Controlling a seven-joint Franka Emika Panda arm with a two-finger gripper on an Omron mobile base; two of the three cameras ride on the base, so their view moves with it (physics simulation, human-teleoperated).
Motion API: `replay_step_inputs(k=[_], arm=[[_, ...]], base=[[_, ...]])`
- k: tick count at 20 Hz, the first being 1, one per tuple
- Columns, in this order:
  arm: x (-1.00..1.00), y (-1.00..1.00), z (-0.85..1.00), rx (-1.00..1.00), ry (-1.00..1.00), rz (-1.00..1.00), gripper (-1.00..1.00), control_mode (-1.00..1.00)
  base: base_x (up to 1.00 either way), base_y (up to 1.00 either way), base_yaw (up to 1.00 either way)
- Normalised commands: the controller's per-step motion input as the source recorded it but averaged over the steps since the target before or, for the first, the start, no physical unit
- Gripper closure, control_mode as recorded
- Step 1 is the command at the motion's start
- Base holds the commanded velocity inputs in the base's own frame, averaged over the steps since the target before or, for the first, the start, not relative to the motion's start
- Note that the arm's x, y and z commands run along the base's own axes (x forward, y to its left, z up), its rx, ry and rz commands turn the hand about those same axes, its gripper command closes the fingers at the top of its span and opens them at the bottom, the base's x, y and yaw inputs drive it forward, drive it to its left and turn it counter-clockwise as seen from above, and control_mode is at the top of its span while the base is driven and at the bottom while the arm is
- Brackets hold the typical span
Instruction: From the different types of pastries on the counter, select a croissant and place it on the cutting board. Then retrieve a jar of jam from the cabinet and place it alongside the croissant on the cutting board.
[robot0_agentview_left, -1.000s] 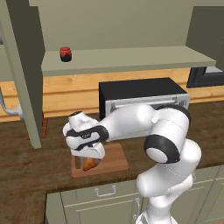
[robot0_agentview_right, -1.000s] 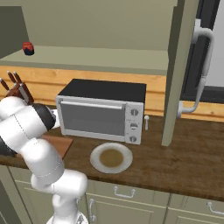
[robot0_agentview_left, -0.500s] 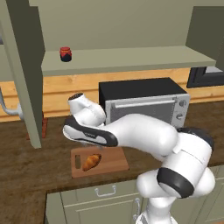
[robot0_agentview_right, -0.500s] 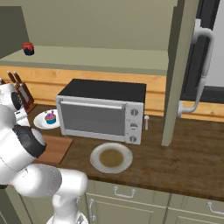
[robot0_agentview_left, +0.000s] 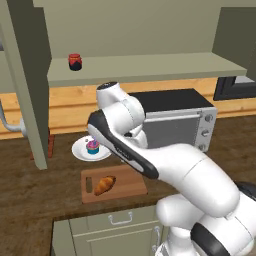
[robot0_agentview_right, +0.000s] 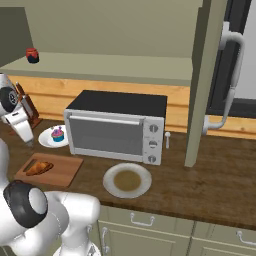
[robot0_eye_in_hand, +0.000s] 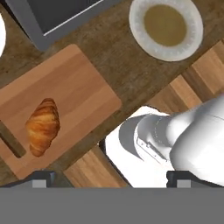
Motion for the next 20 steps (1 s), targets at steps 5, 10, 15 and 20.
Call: replay_step_inputs(k=[5,10,15,20], arm=[[-0.42,-0.33,1.0,0.0,-0.06,0.09,-1.0,-1.0],[-0.33,-0.22,0.95,-0.02,-0.26,0.29,-1.0,-1.0],[-0.05,-0.27,0.82,0.0,-0.27,0.45,-1.0,-1.0],[0.0,-0.2,0.65,0.0,-0.23,0.51,-1.0,-1.0]], base=[[0.0,0.0,0.0],[0.0,0.0,0.0],[0.0,0.0,0.0],[0.0,0.0,0.0]])
